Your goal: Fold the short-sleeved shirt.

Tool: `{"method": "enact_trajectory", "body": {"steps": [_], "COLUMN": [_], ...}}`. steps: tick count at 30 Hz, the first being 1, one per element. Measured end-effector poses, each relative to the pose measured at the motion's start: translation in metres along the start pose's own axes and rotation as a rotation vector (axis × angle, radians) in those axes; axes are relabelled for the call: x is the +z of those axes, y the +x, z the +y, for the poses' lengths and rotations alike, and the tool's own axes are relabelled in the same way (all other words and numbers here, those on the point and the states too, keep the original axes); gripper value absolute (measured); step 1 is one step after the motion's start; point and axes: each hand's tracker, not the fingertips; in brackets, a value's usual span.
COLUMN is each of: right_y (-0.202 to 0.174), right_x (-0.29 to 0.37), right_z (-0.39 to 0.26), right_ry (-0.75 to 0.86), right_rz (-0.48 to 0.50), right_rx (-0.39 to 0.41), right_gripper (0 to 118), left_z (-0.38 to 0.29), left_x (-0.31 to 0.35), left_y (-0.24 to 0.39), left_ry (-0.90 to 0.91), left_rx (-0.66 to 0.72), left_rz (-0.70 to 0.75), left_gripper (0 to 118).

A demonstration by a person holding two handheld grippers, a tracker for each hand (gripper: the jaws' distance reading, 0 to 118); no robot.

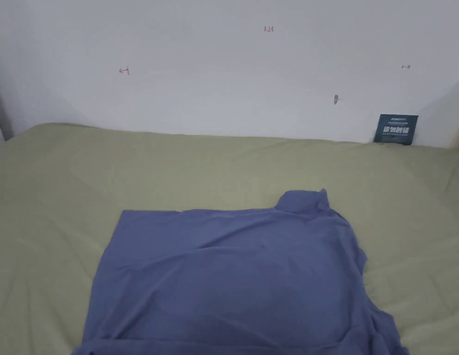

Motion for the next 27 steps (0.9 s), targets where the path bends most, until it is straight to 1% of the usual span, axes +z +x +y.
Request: {"method": "enact_trajectory", "body": {"steps": [2, 3, 4, 6, 7, 8, 9, 12, 13, 14, 15, 16, 17, 18, 19, 20, 22, 23, 25, 26, 27], "right_y": [0.012, 0.018, 0.026, 0.041, 0.048, 0.058, 0.066, 0.086, 0.092, 0.099, 0.105, 0.113, 0.122, 0.130, 0.137, 0.143, 0.146, 0.143, 0.131, 0.126, 0.121], "right_x": [0.003, 0.005, 0.006, 0.007, 0.006, 0.005, 0.003, -0.003, -0.005, -0.008, -0.011, -0.015, -0.020, -0.028, -0.036, -0.047, -0.060, -0.066, -0.079, -0.086, -0.091], "right_z": [0.008, 0.012, 0.017, 0.026, 0.030, 0.035, 0.038, 0.045, 0.047, 0.047, 0.047, 0.048, 0.047, 0.046, 0.045, 0.043, 0.036, 0.034, 0.029, 0.025, 0.022], "right_ry": [0.024, 0.040, 0.053, 0.070, 0.073, 0.077, 0.081, 0.083, 0.081, 0.076, 0.067, 0.054, 0.032, -0.011, -0.053, -0.118, -0.144, -0.165, -0.218, -0.218, -0.210], "right_rz": [-0.016, -0.022, -0.032, -0.047, -0.049, -0.047, -0.049, -0.053, -0.050, -0.041, -0.027, -0.007, 0.028, 0.038, 0.048, 0.035, 0.009, 0.017, 0.015, 0.009, -0.012], "right_rx": [-0.002, -0.006, -0.014, -0.029, -0.038, -0.048, -0.068, -0.089, -0.098, -0.116, -0.135, -0.153, -0.177, -0.188, -0.191, -0.171, -0.088, -0.027, 0.099, 0.160, 0.206], "right_gripper": [1, 1, 1, 1, 2, 2, 2, 2, 2, 2, 2, 3, 8, 25, 68, 93, 94, 93, 92, 84, 60], "left_z": [0.015, 0.024, 0.032, 0.045, 0.050, 0.053, 0.053, 0.050, 0.048, 0.045, 0.043, 0.041, 0.038, 0.035, 0.033, 0.033, 0.036, 0.038, 0.041, 0.042, 0.043], "left_x": [0.002, 0.001, 0.001, -0.005, -0.012, -0.024, -0.034, -0.070, -0.081, -0.091, -0.098, -0.101, -0.103, -0.103, -0.100, -0.100, -0.100, -0.096, -0.094, -0.094, -0.094], "left_y": [-0.032, -0.049, -0.063, -0.092, -0.103, -0.114, -0.122, -0.137, -0.141, -0.144, -0.146, -0.146, -0.145, -0.143, -0.141, -0.137, -0.132, -0.131, -0.131, -0.131, -0.135], "left_ry": [0.043, 0.049, 0.039, -0.011, -0.044, -0.101, -0.125, -0.179, -0.189, -0.202, -0.216, -0.217, -0.208, -0.201, -0.186, -0.183, -0.187, -0.192, -0.191, -0.189, -0.189], "left_rx": [0.033, 0.039, 0.055, 0.098, 0.123, 0.136, 0.159, 0.201, 0.211, 0.222, 0.233, 0.238, 0.236, 0.246, 0.256, 0.243, 0.160, 0.129, 0.129, 0.136, 0.142], "left_rz": [0.098, 0.126, 0.174, 0.256, 0.278, 0.294, 0.313, 0.314, 0.299, 0.247, 0.213, 0.224, 0.235, 0.218, 0.198, 0.211, 0.227, 0.238, 0.235, 0.233, 0.228], "left_gripper": [0, 7, 30, 91, 114, 114, 114, 114, 113, 109, 97, 59, 26, 14, 12, 12, 12, 12, 12, 12, 12]}}
